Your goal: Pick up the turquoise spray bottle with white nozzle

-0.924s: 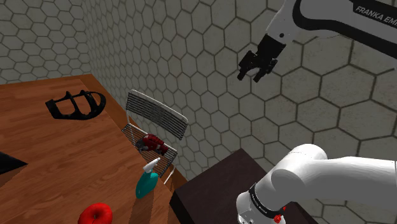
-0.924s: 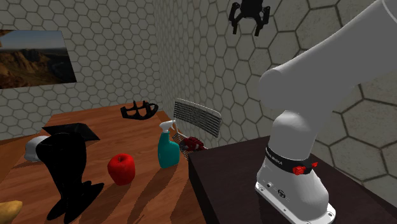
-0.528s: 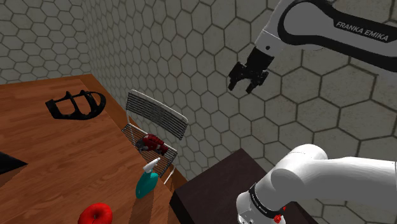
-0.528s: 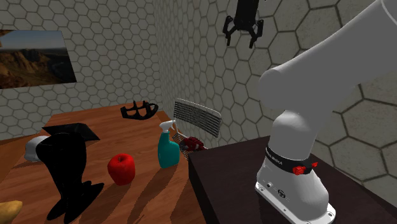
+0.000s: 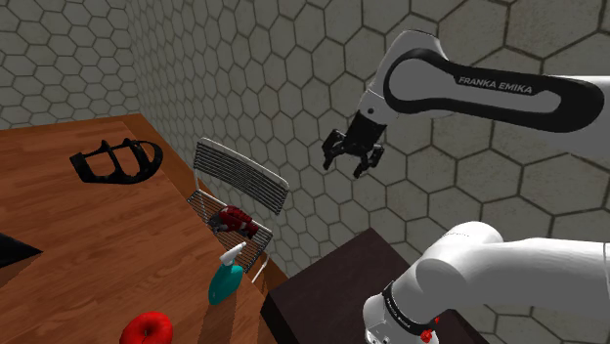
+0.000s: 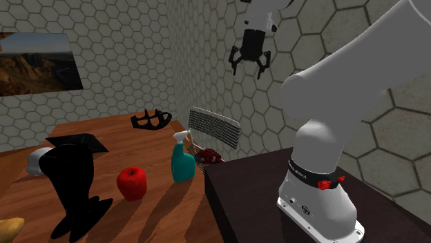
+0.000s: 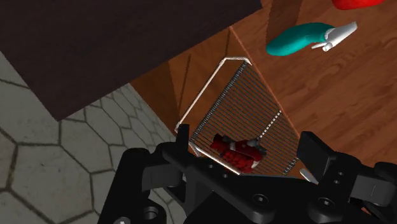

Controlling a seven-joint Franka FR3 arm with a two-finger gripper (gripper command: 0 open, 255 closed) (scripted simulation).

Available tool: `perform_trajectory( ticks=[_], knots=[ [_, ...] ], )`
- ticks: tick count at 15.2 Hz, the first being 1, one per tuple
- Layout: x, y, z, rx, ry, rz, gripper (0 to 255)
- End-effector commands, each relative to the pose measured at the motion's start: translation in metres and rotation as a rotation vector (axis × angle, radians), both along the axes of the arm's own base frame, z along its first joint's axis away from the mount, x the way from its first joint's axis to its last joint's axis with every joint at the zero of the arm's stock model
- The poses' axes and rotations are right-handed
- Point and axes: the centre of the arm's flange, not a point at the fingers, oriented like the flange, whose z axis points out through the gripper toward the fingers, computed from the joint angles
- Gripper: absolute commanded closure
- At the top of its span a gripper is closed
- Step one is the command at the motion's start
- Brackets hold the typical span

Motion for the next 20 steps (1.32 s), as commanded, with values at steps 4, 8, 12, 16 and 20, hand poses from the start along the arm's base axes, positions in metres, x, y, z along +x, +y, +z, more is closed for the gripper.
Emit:
perform_trajectory(
  ticks=[4,8,12,16,20],
  knots=[
    [0.003,0.029,-0.056,0.049,0.059,-0.14,0],
    [0.008,0.054,-0.1,0.089,0.107,-0.249,0],
    [0.014,0.079,-0.144,0.128,0.155,-0.358,0],
    [0.02,0.106,-0.187,0.167,0.203,-0.467,0],
    [0.027,0.134,-0.229,0.206,0.251,-0.575,0]
  ],
)
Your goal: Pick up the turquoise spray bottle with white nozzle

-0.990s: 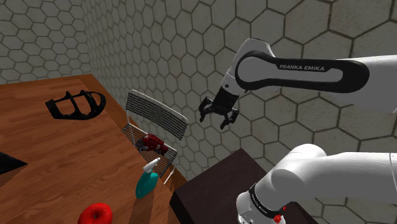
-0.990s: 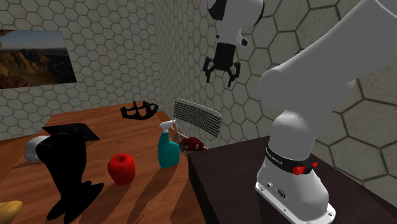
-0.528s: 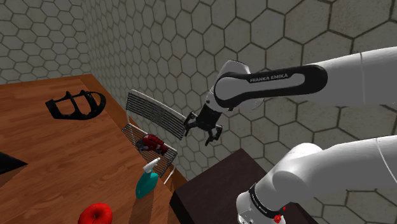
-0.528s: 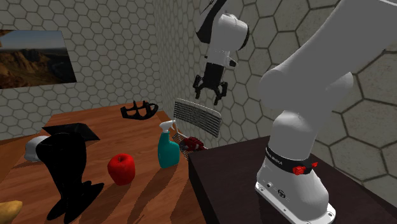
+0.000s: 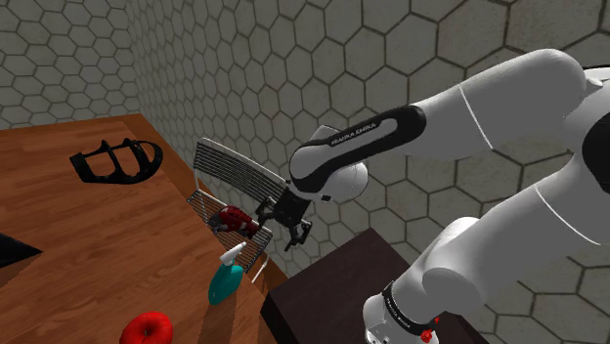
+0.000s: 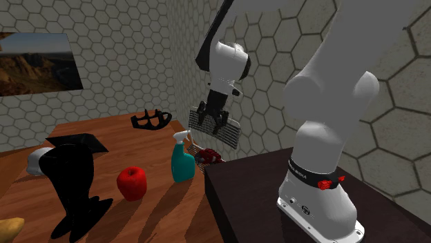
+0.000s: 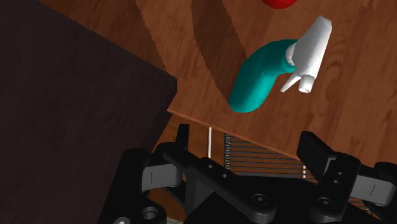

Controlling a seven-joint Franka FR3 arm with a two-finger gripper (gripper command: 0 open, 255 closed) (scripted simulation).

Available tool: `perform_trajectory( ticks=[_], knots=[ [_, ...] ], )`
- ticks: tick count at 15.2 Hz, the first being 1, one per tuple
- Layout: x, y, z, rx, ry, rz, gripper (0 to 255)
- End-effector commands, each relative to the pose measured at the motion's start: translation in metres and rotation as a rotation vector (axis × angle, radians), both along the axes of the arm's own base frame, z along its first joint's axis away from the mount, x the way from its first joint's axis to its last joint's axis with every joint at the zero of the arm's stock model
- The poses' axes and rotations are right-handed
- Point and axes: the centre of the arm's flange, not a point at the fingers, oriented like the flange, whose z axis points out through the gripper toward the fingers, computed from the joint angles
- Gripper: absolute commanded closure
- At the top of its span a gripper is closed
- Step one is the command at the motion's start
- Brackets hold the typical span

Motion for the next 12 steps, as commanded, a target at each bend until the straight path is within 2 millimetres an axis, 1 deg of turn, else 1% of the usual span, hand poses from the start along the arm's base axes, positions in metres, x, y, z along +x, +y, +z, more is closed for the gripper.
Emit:
perform_trajectory(
  ticks=[1,9,10,12],
  knots=[
    [0.007,0.013,-0.022,0.019,0.025,-0.06,0],
    [0.025,0.071,-0.104,0.098,0.121,-0.278,0],
    [0.025,0.072,-0.105,0.099,0.123,-0.281,0],
    [0.025,0.072,-0.116,0.099,0.123,-0.281,0]
  ],
)
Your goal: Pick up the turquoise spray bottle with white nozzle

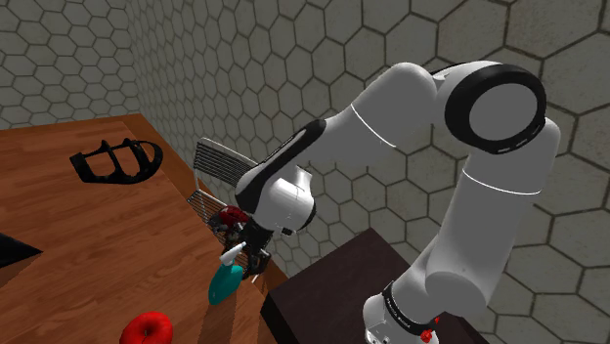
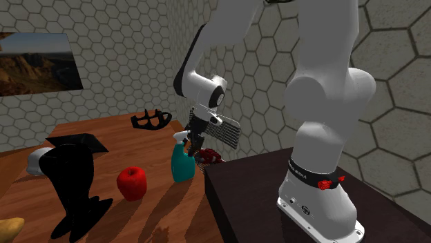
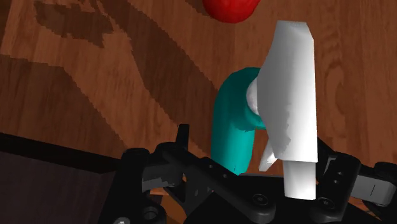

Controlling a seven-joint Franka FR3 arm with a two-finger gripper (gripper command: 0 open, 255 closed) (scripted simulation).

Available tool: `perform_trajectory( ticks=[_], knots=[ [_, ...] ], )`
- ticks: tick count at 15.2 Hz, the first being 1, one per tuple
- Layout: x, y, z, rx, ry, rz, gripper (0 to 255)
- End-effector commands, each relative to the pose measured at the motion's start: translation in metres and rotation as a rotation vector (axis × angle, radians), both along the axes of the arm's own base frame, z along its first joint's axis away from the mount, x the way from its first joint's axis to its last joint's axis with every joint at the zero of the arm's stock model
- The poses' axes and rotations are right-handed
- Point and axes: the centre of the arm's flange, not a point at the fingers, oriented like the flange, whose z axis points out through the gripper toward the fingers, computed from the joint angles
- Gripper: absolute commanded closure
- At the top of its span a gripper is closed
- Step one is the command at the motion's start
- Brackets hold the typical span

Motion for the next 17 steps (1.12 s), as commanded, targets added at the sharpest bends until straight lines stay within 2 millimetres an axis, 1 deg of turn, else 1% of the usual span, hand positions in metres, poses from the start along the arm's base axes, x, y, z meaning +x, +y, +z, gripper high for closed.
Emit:
perform_trajectory(
  ticks=[1,4,5,7,8,17],
  knots=[
    [0.0,0.001,-0.011,0.001,0.002,-0.005,0],
    [0.0,0.001,-0.027,0.001,0.002,-0.005,0],
    [0.0,0.001,-0.035,0.001,0.002,-0.005,0],
    [0.0,0.001,-0.035,0.001,0.002,-0.005,0],
    [0.0,0.002,-0.036,0.001,0.002,-0.005,255],
    [0.0,0.001,-0.035,0.001,0.002,-0.005,255]
  ],
)
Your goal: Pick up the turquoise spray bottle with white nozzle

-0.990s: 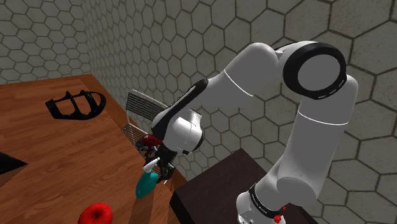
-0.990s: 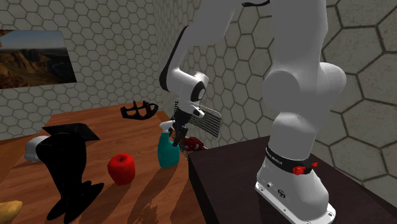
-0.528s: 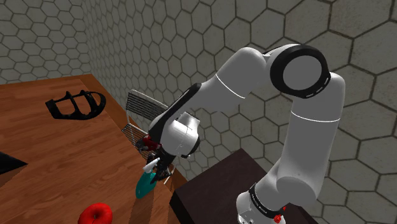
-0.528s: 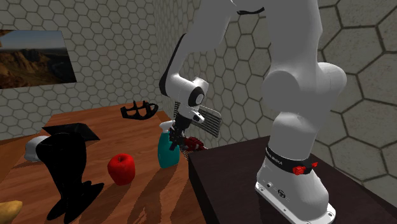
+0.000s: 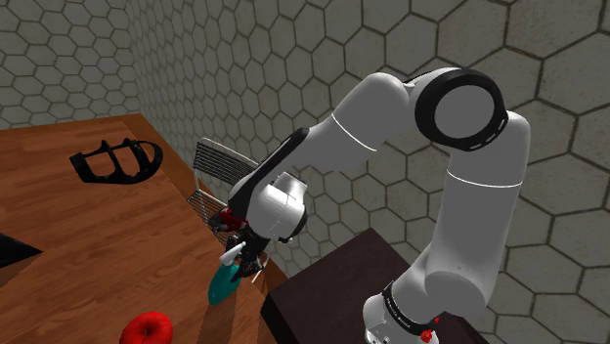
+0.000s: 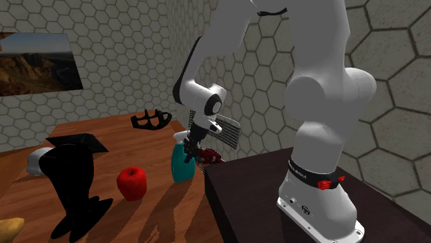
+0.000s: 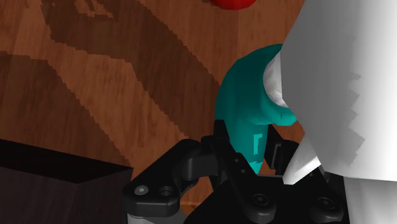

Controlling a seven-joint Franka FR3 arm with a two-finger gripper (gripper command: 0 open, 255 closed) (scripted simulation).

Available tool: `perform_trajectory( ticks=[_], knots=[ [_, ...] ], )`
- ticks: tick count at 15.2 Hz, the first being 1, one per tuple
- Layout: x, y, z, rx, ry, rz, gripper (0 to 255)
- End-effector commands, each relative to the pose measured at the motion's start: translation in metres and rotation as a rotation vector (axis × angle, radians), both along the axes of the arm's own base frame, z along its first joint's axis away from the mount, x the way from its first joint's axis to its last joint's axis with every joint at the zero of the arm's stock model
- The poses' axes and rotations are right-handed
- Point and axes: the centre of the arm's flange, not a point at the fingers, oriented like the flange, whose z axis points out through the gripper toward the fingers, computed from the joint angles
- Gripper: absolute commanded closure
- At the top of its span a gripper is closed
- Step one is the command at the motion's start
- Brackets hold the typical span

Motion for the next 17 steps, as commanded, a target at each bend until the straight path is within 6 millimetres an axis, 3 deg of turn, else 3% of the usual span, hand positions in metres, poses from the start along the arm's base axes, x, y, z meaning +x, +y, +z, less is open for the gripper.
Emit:
perform_trajectory(
  ticks=[1,15,17],
  knots=[
    [0.0,0.0,0.005,0.0,0.001,0.0,255],
    [0.0,0.0,0.079,0.0,0.001,0.0,255],
    [0.0,-0.001,0.08,0.0,0.001,0.0,255]
  ],
)
